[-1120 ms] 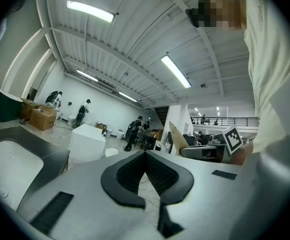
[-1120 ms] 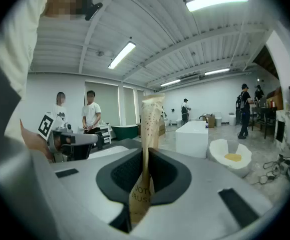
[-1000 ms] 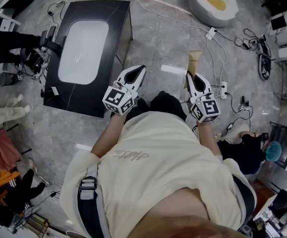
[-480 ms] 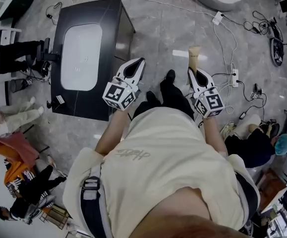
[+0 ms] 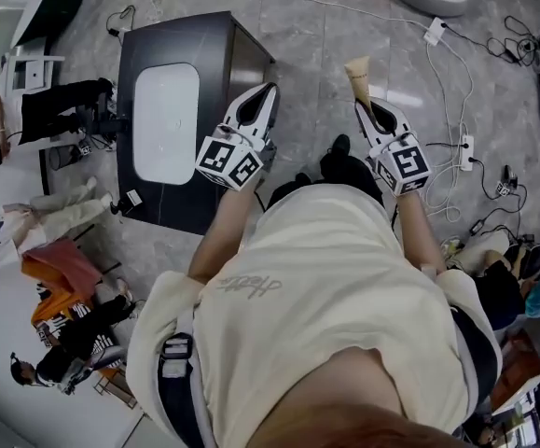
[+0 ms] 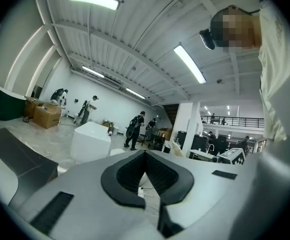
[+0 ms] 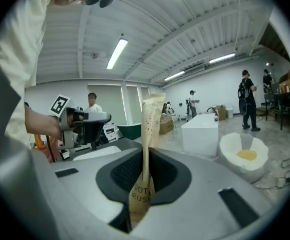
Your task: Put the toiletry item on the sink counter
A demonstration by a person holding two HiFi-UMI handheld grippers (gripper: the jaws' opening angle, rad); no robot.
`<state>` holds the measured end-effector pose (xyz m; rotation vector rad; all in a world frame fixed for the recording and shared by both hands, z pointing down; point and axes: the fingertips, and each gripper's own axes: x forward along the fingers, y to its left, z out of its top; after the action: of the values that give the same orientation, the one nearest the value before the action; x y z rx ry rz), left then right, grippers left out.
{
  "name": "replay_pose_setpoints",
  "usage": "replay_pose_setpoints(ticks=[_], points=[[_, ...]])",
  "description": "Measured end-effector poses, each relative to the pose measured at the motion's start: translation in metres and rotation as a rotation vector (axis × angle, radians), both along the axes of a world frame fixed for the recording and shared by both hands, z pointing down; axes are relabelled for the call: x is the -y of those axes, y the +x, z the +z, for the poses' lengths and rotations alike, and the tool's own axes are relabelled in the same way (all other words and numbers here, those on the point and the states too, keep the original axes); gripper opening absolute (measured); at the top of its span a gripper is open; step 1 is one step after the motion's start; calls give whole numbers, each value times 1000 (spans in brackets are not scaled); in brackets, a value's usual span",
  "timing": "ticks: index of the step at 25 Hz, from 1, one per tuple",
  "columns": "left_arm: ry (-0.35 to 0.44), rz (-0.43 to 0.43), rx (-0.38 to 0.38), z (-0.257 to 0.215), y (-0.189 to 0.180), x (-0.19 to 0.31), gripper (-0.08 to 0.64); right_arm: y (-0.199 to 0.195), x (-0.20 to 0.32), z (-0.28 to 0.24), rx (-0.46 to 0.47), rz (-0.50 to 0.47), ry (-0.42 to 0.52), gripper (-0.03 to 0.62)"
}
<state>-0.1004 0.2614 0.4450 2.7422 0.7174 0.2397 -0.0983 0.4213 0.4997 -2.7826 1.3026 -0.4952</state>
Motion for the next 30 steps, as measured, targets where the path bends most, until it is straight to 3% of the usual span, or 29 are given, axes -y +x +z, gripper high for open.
replay_pose_setpoints(ticks=[4, 8, 14, 18, 22, 27, 30], points=[[28, -44, -20, -10, 22, -5, 3, 27, 9, 8, 34, -85, 20, 25], [21, -131, 16, -4, 28, 14, 3, 53, 24, 8, 36, -148, 42, 25], [36, -210, 45, 0, 31, 47, 3, 80, 41, 15, 72, -174, 43, 25], [8, -214, 72, 22, 49, 65, 3, 94, 60, 12, 58, -182, 40, 25], [-59, -150, 60, 35, 90, 63, 3, 113, 65, 11, 45, -157, 7, 25], [-84, -108, -43, 6, 165, 72, 3, 153, 65, 3, 55, -102, -35, 25], [-88, -113, -72, -1, 204, 101, 3, 191, 95, -11, 27, -110, -47, 25]])
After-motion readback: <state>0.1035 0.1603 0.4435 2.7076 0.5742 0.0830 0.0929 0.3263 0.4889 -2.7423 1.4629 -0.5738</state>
